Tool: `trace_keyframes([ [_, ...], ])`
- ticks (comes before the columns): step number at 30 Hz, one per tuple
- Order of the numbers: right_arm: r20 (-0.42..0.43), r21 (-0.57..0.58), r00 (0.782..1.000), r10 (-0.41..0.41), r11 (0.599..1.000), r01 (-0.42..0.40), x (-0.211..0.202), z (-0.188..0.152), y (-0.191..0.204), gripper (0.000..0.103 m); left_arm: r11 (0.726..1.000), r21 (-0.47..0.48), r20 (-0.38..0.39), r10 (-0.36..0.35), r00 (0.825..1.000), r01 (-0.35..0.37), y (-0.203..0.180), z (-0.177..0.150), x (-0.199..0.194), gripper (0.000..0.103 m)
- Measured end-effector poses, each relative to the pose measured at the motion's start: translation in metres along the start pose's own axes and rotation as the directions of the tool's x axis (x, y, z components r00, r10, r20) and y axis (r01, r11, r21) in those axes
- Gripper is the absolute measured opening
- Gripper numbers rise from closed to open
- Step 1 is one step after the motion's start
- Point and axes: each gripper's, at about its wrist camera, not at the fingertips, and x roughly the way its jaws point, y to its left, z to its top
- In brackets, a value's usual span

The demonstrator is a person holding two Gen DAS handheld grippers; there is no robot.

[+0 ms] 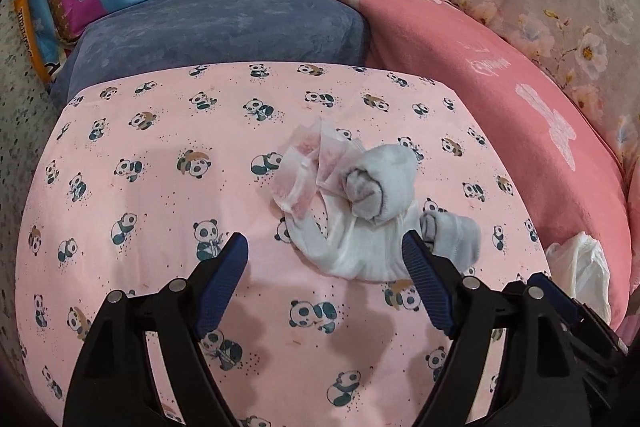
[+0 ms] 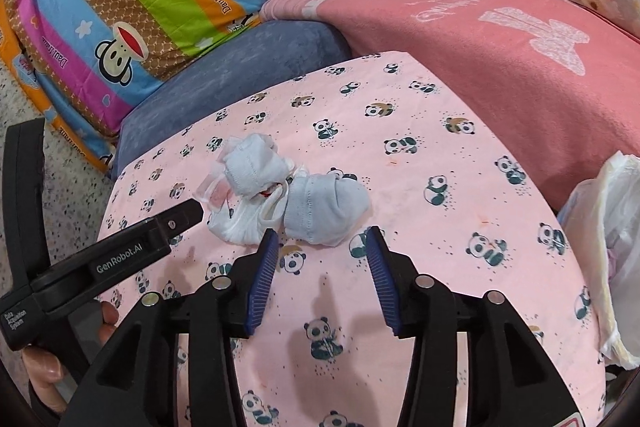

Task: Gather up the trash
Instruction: 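Move both open grippers back over the socks on the cushion, then grasp the light blue sock with the right gripper while the left grasps the grey sock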

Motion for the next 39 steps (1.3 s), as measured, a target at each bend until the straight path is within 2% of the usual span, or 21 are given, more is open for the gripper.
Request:
trace_keyframes([
  [4, -0.022, 0.009, 1.000, 0.003, 1.000, -0.003, 0.022, 0.008, 0.002, 0.056, 1.000, 0.001, -0.005, -0.013, 1.000, 0.013, -0.001, 0.015, 0.014, 0.077],
  [16, -0.077, 0.028, 0.997, -0.007, 1.000, 0.009, 0.071, 0.015, -0.004, 0.056, 0.997, 0.027, -0.063, -0.075, 0.995, 0.077, -0.020, 0.029, 0.053, 0.076],
  [17, -0.079, 0.031, 0.997, -0.004, 1.000, 0.007, 0.074, 0.015, -0.004, 0.056, 0.996, 0.029, -0.067, -0.080, 0.995, 0.082, -0.021, 0.029, 0.054, 0.075],
  [19, -0.084, 0.034, 0.997, 0.003, 0.999, 0.000, 0.078, 0.014, -0.006, 0.056, 0.994, 0.036, -0.080, -0.096, 0.992, 0.099, -0.022, 0.029, 0.056, 0.063],
  [20, -0.082, 0.032, 0.997, 0.003, 0.999, 0.000, 0.079, 0.014, -0.008, 0.054, 0.993, 0.038, -0.092, -0.105, 0.990, 0.109, -0.023, 0.028, 0.057, 0.059],
  [22, -0.084, 0.030, 0.996, 0.009, 1.000, -0.006, 0.079, 0.014, -0.009, 0.045, 0.992, 0.033, -0.107, -0.121, 0.987, 0.125, -0.023, 0.027, 0.058, 0.043],
  [23, -0.086, 0.027, 0.996, 0.015, 1.000, -0.013, 0.079, 0.014, -0.009, 0.041, 0.991, 0.031, -0.113, -0.124, 0.986, 0.128, -0.023, 0.027, 0.057, 0.042],
  [25, -0.082, 0.022, 0.996, 0.019, 1.000, -0.018, 0.076, 0.014, -0.010, 0.028, 0.991, 0.031, -0.112, -0.124, 0.986, 0.129, -0.023, 0.026, 0.054, 0.037],
  [28, -0.074, 0.014, 0.997, 0.019, 1.000, -0.018, 0.070, 0.012, -0.009, 0.018, 0.990, 0.035, -0.103, -0.129, 0.986, 0.133, -0.025, 0.025, 0.047, 0.034],
  [39, 0.020, 0.037, 0.999, 0.039, 0.999, -0.039, 0.015, 0.009, -0.011, 0.015, 0.989, 0.075, -0.040, -0.127, 0.991, 0.129, -0.048, 0.023, 0.001, 0.034],
])
